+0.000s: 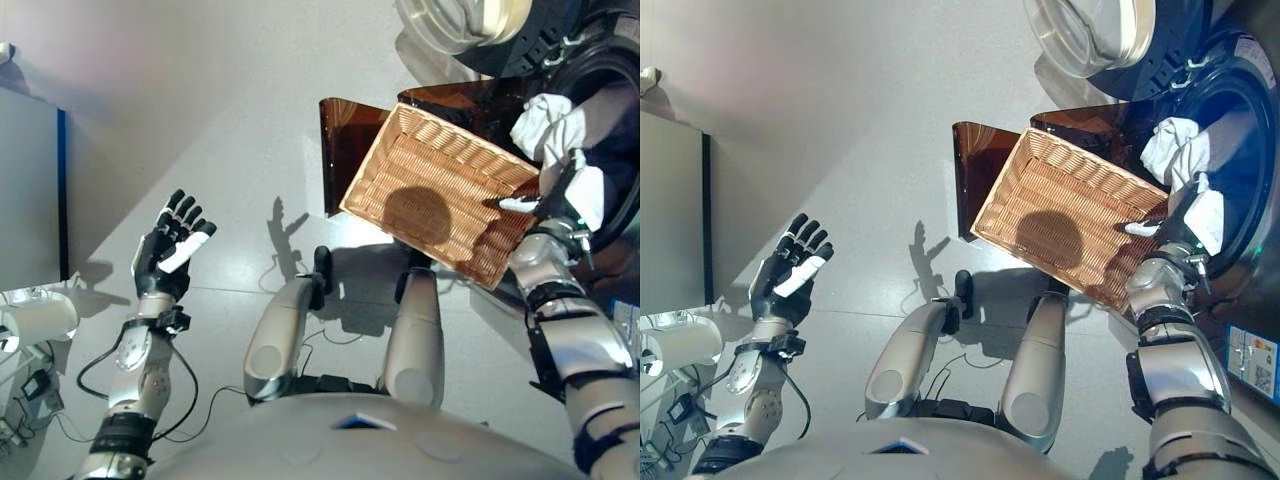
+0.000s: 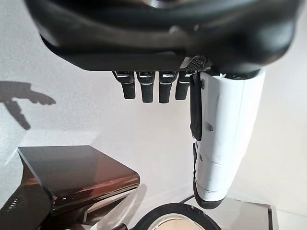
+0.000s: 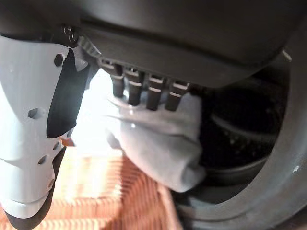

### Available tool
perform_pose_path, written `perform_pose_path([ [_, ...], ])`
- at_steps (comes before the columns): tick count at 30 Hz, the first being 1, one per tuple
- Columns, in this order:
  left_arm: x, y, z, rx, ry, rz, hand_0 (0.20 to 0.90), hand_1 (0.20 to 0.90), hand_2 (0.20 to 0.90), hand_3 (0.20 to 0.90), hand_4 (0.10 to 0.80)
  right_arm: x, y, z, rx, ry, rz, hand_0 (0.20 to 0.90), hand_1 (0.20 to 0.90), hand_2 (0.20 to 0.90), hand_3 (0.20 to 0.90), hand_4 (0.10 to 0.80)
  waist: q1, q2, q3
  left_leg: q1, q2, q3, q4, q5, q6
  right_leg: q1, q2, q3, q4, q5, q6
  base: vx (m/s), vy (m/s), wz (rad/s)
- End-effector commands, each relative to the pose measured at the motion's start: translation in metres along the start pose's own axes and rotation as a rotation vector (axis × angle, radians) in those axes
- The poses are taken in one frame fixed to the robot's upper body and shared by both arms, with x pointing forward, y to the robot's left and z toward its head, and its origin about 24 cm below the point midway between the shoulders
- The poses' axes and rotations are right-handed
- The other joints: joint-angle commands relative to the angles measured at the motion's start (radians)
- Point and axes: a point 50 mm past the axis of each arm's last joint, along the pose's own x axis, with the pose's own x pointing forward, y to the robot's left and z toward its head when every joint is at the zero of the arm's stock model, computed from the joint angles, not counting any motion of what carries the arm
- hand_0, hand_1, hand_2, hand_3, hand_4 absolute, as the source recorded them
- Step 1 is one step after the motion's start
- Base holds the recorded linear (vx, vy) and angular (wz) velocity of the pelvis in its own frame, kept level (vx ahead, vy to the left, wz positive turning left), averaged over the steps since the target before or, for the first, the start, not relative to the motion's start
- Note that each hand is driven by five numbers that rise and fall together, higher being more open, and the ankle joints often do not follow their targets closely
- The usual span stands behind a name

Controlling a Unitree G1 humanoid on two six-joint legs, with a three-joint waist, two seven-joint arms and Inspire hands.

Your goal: Pick up the clothes and place them into the washing machine

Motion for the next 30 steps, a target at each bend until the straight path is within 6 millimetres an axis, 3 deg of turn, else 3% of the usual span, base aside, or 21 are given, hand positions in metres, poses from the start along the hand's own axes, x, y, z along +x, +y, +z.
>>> perform_pose_path([
  [1, -0.009, 0.018, 0.034, 0.060, -0.153, 0.038, 0.900, 0.900, 0.900, 0.900, 0.800, 0.013, -0.024, -0.007, 0.031, 0.013, -0.096, 0.900, 0.900, 0.900, 0.900, 0.800, 0.000, 0.034, -0.050, -0.077, 0.002, 0.011, -0.061, 0.089, -0.018, -0.027, 0.010, -0.019, -0.019, 0.049, -0.027, 0.000, 0.000, 0.00],
  [2, -0.009, 0.018, 0.034, 0.060, -0.153, 0.038, 0.900, 0.900, 0.900, 0.900, 0.800, 0.013, -0.024, -0.007, 0.031, 0.014, -0.096, 0.900, 0.900, 0.900, 0.900, 0.800, 0.001, 0.034, -0.050, -0.077, 0.002, 0.011, -0.061, 0.089, -0.018, -0.027, 0.010, -0.019, -0.019, 0.049, -0.027, 0.000, 0.000, 0.00],
  [5, -0.009, 0.019, 0.034, 0.067, -0.171, 0.068, 0.900, 0.900, 0.900, 0.900, 0.800, -0.001, -0.019, 0.016, 0.321, -0.101, -0.125, 0.900, 0.900, 0.900, 0.900, 0.800, -0.018, 0.022, -0.038, -0.074, 0.005, 0.011, -0.064, 0.093, -0.019, -0.024, 0.015, -0.017, -0.020, 0.049, -0.028, 0.000, 0.000, 0.00],
  [8, -0.009, 0.021, 0.034, 0.068, -0.183, 0.100, 0.900, 0.900, 0.900, 0.900, 0.800, -0.019, -0.016, 0.015, 0.423, -0.178, -0.099, 0.900, 0.900, 0.900, 0.900, 0.800, -0.037, 0.007, -0.035, -0.073, 0.010, 0.013, -0.066, 0.091, -0.020, -0.024, 0.019, -0.015, -0.020, 0.047, -0.029, 0.004, -0.004, -0.01],
  [10, -0.009, 0.022, 0.034, 0.069, -0.183, 0.104, 0.900, 0.900, 0.900, 0.900, 0.800, -0.024, -0.013, 0.012, 0.446, -0.178, -0.085, 0.900, 0.900, 0.900, 0.900, 0.800, -0.042, 0.002, -0.036, -0.073, 0.011, 0.014, -0.066, 0.090, -0.021, -0.025, 0.019, -0.014, -0.021, 0.047, -0.029, 0.008, -0.005, -0.02],
  [11, -0.010, 0.022, 0.033, 0.069, -0.184, 0.111, 0.900, 0.900, 0.900, 0.900, 0.800, -0.029, -0.007, -0.005, 0.383, -0.125, -0.085, 0.900, 0.900, 0.900, 0.900, 0.800, -0.049, -0.001, -0.038, -0.076, 0.012, 0.013, -0.063, 0.087, -0.020, -0.028, 0.018, -0.012, -0.019, 0.047, -0.029, 0.000, 0.000, 0.00],
  [15, -0.011, 0.022, 0.033, 0.057, -0.194, 0.122, 0.900, 0.900, 0.900, 0.900, 0.800, -0.041, 0.008, -0.018, 0.372, -0.048, -0.060, 0.900, 0.900, 0.900, 0.900, 0.800, -0.053, -0.002, -0.043, -0.080, 0.014, 0.015, -0.059, 0.081, -0.018, -0.032, 0.019, -0.012, -0.022, 0.048, -0.029, 0.004, 0.002, -0.04],
  [27, -0.010, 0.022, 0.033, 0.048, -0.197, 0.132, 0.900, 0.900, 0.900, 0.900, 0.800, -0.051, 0.030, -0.013, 0.448, 0.041, -0.012, 0.900, 0.900, 0.900, 0.900, 0.800, -0.049, 0.008, -0.041, -0.082, 0.015, 0.023, -0.058, 0.079, -0.016, -0.037, 0.019, -0.010, -0.026, 0.051, -0.029, 0.006, 0.002, -0.01],
  [29, -0.010, 0.021, 0.034, 0.053, -0.198, 0.123, 0.900, 0.900, 0.900, 0.900, 0.800, -0.048, 0.028, -0.012, 0.412, 0.032, -0.021, 0.900, 0.900, 0.900, 0.900, 0.800, -0.044, 0.009, -0.045, -0.072, 0.011, 0.018, -0.048, 0.050, -0.023, -0.028, 0.014, -0.010, -0.012, 0.020, -0.025, 0.045, 0.002, -0.01],
  [30, -0.010, 0.021, 0.034, 0.053, -0.201, 0.119, 0.900, 0.900, 0.900, 0.900, 0.800, -0.045, 0.026, -0.009, 0.404, 0.020, -0.029, 0.900, 0.900, 0.900, 0.900, 0.800, -0.042, 0.012, -0.044, -0.084, 0.014, 0.024, -0.055, 0.079, -0.016, -0.038, 0.018, -0.011, -0.025, 0.051, -0.029, -0.089, 0.005, -0.02],
])
